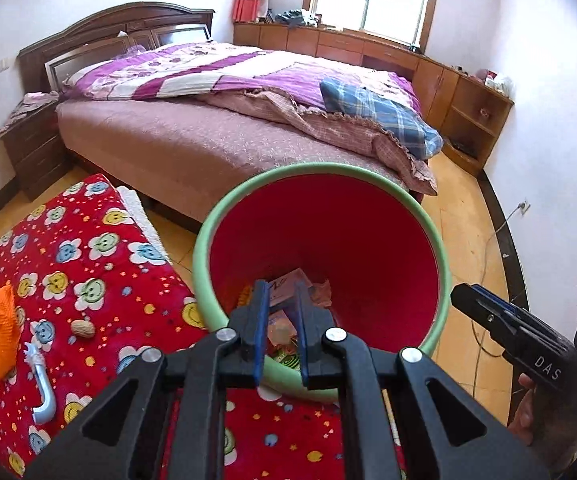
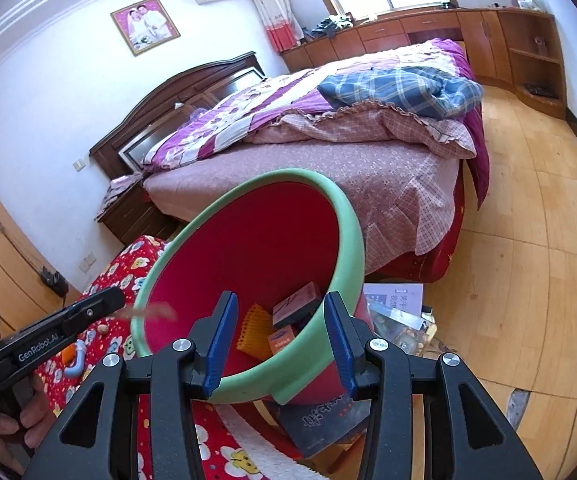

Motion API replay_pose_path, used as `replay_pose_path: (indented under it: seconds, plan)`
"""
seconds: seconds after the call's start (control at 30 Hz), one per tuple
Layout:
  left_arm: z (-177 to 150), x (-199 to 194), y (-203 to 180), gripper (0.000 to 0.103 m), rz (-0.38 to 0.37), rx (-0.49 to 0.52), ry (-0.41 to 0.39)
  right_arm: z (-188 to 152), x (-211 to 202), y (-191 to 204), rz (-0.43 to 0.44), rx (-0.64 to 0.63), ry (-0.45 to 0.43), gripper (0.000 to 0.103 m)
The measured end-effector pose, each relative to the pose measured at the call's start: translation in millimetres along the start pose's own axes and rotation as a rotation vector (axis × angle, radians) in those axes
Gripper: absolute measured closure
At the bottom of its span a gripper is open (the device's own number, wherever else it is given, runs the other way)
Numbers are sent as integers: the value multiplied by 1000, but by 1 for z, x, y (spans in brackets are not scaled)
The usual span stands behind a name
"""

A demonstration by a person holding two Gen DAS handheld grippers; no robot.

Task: Collect trash
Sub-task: 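Open the right tool over the bin while the left tool releases the stick into it, then move both open tools back over the trash on the bed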

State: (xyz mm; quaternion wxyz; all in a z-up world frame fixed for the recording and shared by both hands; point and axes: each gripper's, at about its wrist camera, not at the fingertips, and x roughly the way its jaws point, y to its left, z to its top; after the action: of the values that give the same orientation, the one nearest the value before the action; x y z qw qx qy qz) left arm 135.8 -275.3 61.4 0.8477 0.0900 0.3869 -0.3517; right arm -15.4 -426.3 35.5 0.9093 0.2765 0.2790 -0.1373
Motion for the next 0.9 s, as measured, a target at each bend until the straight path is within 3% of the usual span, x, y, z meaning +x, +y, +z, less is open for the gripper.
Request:
replay_pose_path:
  seconds: [0.17, 0.5, 0.6, 0.77, 0.83, 0.9]
  plan:
    - [-2, 1, 1, 75, 1, -8, 8, -1, 2, 0, 4, 1, 4, 57]
    - [-4, -14, 25, 65, 35, -68, 12, -2, 2, 17, 39, -36, 9, 57]
    - [-5, -23, 39, 65, 64, -87, 3, -3, 2, 21, 44, -42, 10, 49]
    - [-6, -33, 67, 64, 121, -128, -1, -2, 1, 29, 48, -59, 6, 47]
    - [-8, -37, 81, 63, 145, -151, -1, -2, 1, 31, 45, -62, 6, 40]
    - [-11, -41, 97, 60, 179, -175, -6, -2, 1, 33, 44, -63, 7, 39]
